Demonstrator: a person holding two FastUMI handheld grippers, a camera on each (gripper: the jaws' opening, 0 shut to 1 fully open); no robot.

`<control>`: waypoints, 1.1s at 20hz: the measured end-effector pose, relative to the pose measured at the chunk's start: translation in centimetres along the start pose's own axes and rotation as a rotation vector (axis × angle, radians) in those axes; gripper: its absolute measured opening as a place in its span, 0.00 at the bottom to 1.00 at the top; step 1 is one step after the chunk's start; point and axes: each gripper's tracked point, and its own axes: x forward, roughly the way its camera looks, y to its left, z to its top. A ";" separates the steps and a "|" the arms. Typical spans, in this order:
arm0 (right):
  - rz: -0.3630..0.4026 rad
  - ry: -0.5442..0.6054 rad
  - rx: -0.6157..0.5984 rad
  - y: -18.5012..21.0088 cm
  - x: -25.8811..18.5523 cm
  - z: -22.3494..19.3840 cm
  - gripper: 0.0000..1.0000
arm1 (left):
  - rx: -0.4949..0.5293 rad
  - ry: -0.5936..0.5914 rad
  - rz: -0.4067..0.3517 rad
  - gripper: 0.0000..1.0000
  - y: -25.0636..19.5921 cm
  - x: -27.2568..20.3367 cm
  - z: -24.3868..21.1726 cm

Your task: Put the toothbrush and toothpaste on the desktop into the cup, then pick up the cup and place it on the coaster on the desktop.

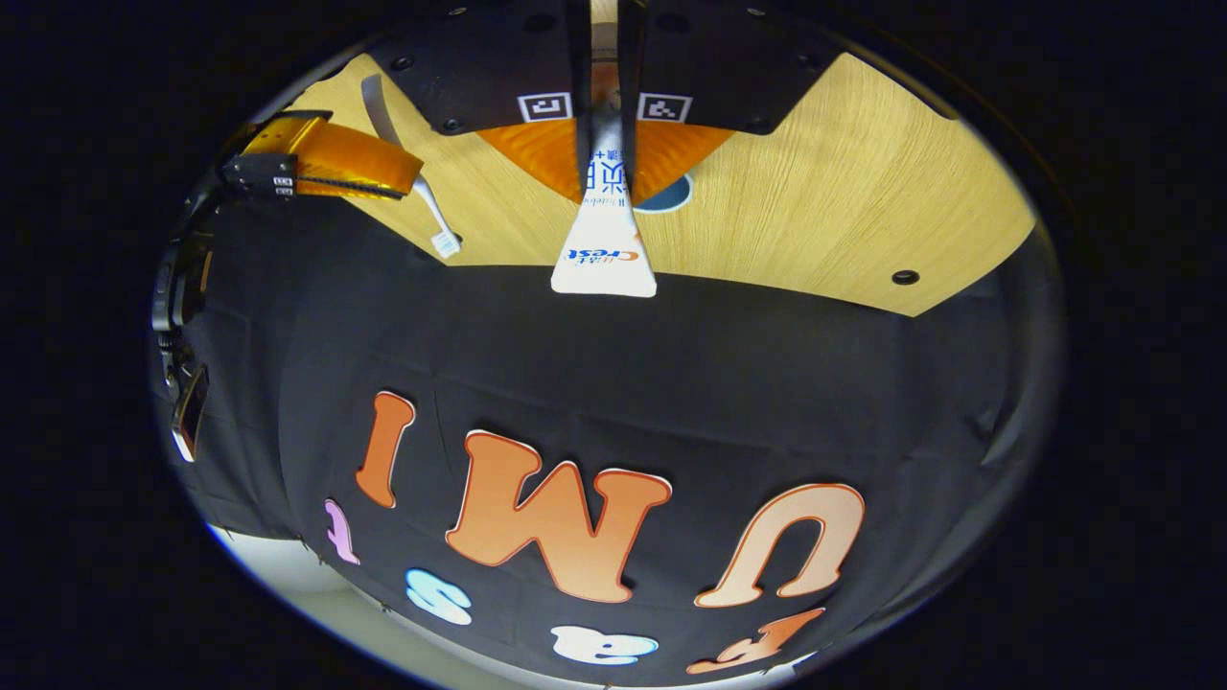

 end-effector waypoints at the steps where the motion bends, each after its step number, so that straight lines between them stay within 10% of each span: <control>1: 0.000 -0.004 -0.006 -0.1 0.2 0.4 0.05 | -0.004 -0.005 -0.001 0.10 0.1 0.9 0.3; 22: -0.014 -0.035 -0.029 -1.4 6.8 3.6 0.05 | 0.084 -0.139 -0.053 0.10 1.6 12.8 5.4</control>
